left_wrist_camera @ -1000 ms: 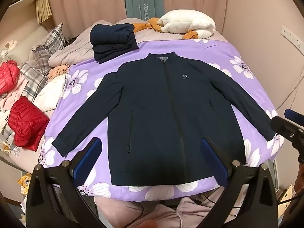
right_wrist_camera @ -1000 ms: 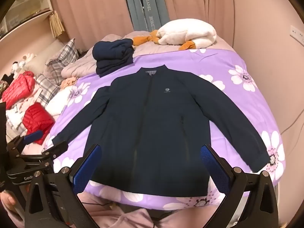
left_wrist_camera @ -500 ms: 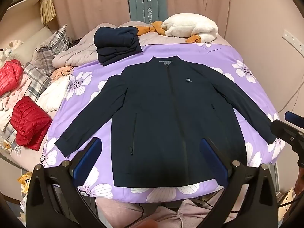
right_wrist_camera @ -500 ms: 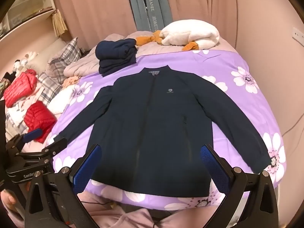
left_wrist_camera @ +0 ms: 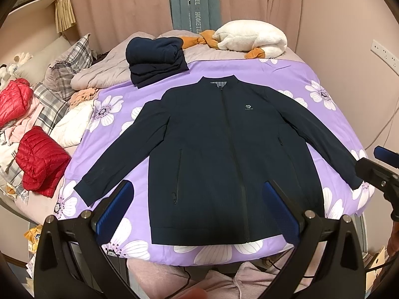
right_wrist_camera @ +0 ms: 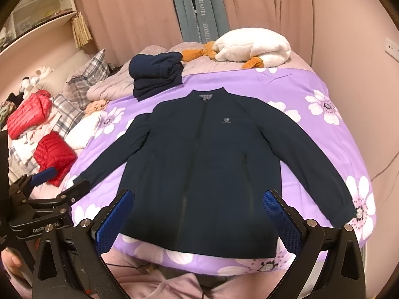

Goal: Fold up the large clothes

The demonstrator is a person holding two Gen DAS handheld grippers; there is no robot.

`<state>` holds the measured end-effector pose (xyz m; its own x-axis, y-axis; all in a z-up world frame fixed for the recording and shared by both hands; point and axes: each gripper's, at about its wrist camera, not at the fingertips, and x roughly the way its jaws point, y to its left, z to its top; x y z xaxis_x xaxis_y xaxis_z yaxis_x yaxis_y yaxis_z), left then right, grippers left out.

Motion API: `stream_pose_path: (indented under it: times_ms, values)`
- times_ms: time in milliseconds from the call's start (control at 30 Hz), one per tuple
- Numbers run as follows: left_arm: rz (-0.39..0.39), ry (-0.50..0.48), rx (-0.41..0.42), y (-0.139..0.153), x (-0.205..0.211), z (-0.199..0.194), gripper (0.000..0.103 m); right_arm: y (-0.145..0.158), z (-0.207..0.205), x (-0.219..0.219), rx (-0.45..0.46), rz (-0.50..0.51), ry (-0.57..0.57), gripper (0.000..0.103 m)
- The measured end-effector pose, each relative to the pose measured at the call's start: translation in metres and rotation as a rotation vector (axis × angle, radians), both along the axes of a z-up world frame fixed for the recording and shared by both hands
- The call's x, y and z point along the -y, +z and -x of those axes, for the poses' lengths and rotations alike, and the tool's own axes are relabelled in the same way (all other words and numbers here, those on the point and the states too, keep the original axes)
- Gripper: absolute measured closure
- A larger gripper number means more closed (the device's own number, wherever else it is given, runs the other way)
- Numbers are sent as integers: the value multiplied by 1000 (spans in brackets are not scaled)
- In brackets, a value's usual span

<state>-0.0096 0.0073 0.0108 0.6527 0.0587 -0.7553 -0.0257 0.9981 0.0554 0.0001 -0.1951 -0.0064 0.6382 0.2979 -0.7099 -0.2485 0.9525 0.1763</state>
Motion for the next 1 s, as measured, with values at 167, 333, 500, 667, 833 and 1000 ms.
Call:
stream_pose_path:
  times_ms: [167,333,500,667,833,1000]
  values:
    - [-8,7,12,2,-1,2,0,1,1,-4,4,1,6,0]
    - [-10,10,15,2,-4,2,0,1,0,-6,7,1,12,0]
    - [-9,10,15,2,-5,3,0,1,1,-6,7,2,12,0]
    - [-11,10,19,4,-7,2,0,1,1,-8,8,1,15,0]
    - [-11,13,12,3,-7,1,0,1,0,-9,3,-1,13,0]
    - [-9,15,6,1,-8,1,0,1,0,-9,3,-2,16,0]
